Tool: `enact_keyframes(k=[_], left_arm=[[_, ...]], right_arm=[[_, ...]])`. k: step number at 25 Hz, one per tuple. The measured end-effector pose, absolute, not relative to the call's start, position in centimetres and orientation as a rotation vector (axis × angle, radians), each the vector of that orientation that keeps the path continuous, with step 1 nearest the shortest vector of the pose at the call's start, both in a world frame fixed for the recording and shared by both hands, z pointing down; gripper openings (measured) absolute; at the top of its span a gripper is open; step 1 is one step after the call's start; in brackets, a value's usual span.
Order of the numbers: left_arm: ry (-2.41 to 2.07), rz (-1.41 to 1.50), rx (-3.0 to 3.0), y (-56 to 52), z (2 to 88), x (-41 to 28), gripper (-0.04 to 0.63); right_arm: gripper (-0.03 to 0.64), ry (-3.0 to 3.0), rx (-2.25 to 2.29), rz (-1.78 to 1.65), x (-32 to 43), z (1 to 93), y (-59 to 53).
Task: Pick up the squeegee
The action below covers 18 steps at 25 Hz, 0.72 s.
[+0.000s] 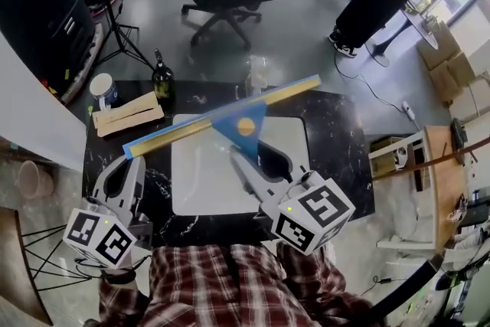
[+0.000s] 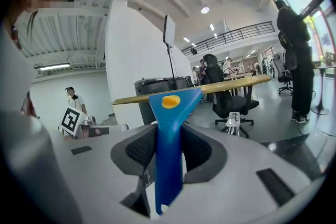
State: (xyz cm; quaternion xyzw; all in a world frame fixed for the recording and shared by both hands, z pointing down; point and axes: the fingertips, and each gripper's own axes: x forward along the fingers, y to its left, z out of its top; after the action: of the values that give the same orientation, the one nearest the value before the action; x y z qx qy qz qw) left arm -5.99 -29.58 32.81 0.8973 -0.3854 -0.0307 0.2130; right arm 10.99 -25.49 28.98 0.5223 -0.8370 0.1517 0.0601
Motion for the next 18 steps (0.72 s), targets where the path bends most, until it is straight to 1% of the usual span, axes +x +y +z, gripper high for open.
enact_keyframes(k=[8,18], left_arm=[[-0.966,-0.052,2.538,-28.8,32.5,-2.3,0.011],[-0.975,-0.057,2.54,-28.6,32.5,-2.0,0.011]], right_arm=[[0.138,-2.555,1.676,0.437,12.7,27.9,-24.4],[0.138,-2.563,1.669,0.419,12.9,28.2,-24.7]])
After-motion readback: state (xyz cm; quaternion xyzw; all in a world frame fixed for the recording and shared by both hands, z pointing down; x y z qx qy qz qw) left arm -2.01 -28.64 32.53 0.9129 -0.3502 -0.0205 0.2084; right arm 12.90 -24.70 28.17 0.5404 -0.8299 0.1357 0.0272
